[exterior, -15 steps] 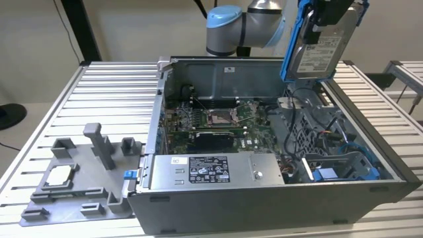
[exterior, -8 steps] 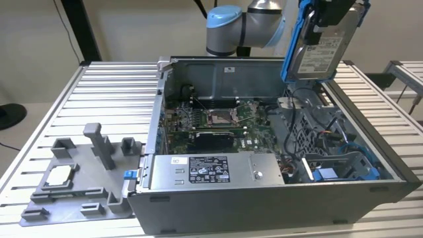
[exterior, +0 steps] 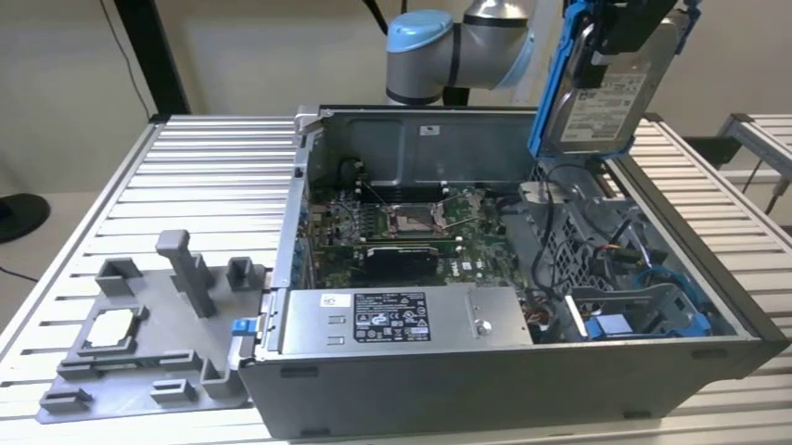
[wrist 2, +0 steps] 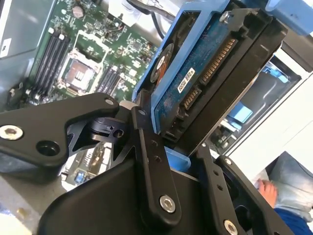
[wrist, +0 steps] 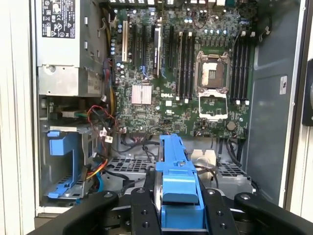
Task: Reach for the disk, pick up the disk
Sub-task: 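Pick up the disk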
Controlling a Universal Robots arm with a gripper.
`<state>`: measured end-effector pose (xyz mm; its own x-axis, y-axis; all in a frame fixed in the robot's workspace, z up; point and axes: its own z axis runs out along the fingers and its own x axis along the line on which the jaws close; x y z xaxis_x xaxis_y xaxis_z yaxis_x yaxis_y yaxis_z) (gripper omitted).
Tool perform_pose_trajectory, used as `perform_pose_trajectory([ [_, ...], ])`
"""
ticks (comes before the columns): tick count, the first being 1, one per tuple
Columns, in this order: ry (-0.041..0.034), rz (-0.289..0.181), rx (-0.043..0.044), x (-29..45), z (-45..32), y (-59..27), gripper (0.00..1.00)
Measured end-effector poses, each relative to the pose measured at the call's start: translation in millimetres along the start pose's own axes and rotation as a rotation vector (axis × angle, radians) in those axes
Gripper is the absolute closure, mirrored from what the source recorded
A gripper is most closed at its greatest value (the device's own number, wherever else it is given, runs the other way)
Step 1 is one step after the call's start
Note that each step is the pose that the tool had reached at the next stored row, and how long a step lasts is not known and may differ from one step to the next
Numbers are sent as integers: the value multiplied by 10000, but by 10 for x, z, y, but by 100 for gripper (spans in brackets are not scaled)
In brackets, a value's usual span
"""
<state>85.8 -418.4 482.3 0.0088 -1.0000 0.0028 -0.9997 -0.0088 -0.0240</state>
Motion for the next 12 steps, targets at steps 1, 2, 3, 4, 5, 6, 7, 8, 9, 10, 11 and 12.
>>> perform_pose_trajectory([
  [1,0,0,-1,12,0,0,100],
  [2,0,0,-1,24,0,0,100],
  [3,1,0,-1,35,0,1,100],
  [4,0,1,0,46,0,1,100],
  [5,1,0,0,57,0,0,100],
  [6,1,0,0,69,0,1,100],
  [7,0,0,0,79,0,1,100],
  [8,0,0,-1,88,0,1,100],
  [9,0,0,-1,133,0,1,100],
  [10,0,0,-1,142,0,1,100],
  [11,1,0,-1,152,0,1,100],
  [12,1,1,-2,175,0,2,100],
])
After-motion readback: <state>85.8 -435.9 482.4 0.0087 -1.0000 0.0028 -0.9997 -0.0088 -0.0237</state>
